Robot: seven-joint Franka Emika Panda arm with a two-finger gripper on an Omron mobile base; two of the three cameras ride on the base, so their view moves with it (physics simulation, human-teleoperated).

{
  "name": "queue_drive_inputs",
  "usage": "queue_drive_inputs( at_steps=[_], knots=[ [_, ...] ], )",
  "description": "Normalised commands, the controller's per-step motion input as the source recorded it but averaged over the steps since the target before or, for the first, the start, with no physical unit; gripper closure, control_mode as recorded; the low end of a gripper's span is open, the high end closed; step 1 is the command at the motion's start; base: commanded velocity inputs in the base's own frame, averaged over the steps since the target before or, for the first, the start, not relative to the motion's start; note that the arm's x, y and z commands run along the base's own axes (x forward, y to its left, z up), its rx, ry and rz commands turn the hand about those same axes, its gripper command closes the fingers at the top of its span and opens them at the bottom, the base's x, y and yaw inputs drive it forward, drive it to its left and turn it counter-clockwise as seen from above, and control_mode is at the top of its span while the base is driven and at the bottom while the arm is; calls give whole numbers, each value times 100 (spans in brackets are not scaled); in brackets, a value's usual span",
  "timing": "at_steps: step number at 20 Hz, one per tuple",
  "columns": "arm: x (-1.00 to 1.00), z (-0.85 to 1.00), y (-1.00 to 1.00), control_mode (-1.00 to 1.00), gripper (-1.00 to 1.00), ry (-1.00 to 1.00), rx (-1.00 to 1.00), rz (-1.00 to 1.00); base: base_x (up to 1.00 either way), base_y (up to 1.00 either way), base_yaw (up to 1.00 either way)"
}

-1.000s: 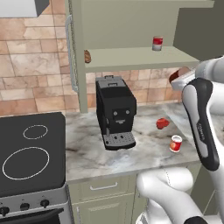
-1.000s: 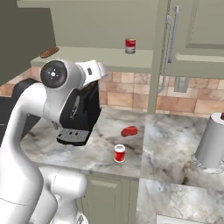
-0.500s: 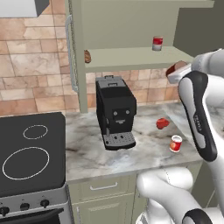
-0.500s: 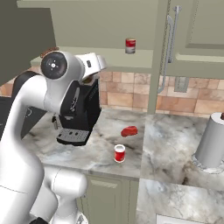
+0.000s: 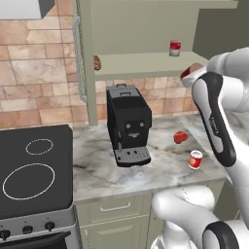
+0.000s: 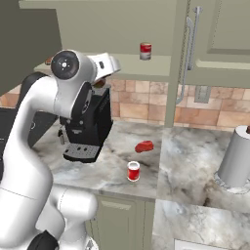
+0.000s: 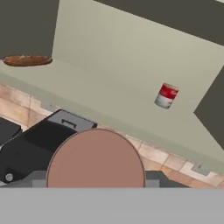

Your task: Pick the cans from the counter and place them in their designated side in the cabinet.

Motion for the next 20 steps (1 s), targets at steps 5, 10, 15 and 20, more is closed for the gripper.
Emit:
queue_drive_inputs(
  at_steps=[5,10,15,20],
  knots=[
    [23,9,0,-100,100,0,0,0,0,0,0],
    [22,11,0,-100,100,0,0,0,0,0,0],
    [20,8,0,-100,100,0,0,0,0,0,0],
    [19,0,0,-100,100,0,0,0,0,0,0]
  ],
)
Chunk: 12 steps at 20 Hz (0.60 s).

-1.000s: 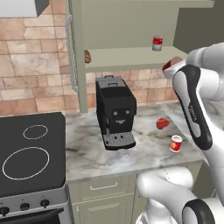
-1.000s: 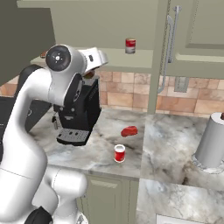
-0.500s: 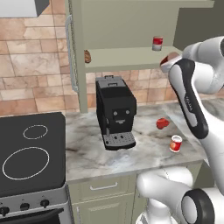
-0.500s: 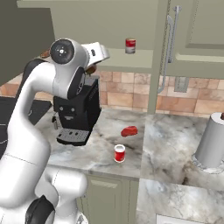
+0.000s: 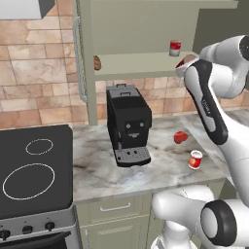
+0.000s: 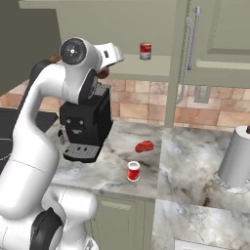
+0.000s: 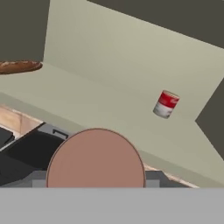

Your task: Pick the cans from the counter and place them in their designated side in the cabinet.

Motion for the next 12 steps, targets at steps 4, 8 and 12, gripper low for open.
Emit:
queue_drive_inputs(
  at_steps=[4,8,12],
  knots=[
    [19,0,0,-100,100,0,0,0,0,0,0],
    [17,0,0,-100,100,-1,0,0,0,0,0],
    [19,0,0,-100,100,0,0,0,0,0,0]
  ],
)
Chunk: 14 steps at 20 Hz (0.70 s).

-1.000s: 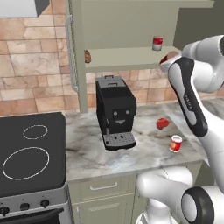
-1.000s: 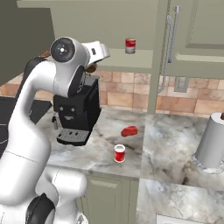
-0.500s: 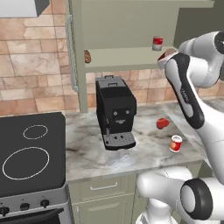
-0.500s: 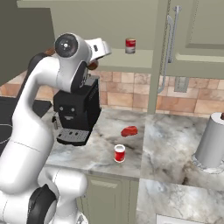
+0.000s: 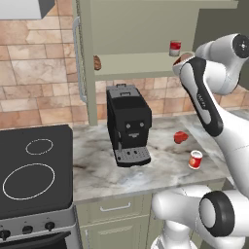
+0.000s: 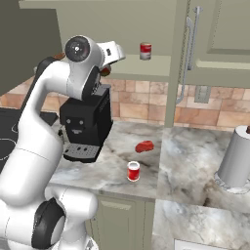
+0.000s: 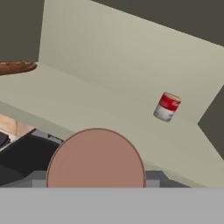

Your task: Pick the cans from the counter and place them in their designated side in the cabinet.

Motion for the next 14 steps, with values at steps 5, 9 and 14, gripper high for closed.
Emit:
queue_drive_inputs(
  at_steps=[5,9,14],
  knots=[
    [18,0,0,-100,100,0,0,0,0,0,0],
    [15,0,-2,-100,100,0,0,0,0,0,0],
    [17,0,-1,-100,100,0,0,0,0,0,0]
  ],
)
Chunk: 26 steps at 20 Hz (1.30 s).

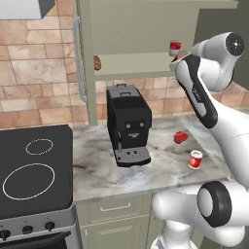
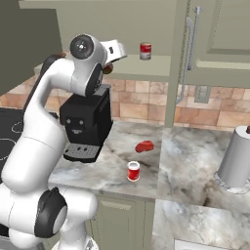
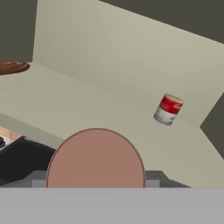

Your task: Pick the cans from the counter and place them in their designated side in the cabinet.

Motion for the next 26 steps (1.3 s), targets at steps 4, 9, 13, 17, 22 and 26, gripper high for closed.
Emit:
queue_drive_inputs(
  at_steps=[4,9,13,17,22,26],
  knots=[
    [17,0,-9,-100,100,0,0,0,0,0,0],
    [20,-1,-11,-100,100,0,0,0,0,0,0],
    [22,-2,-5,-100,100,0,0,0,0,0,0],
    [27,-3,-6,-100,100,1,0,0,0,0,0],
    [29,-2,-7,-100,100,3,0,0,0,0,0],
    [30,-2,-7,-100,100,3,0,0,0,0,0]
  ],
)
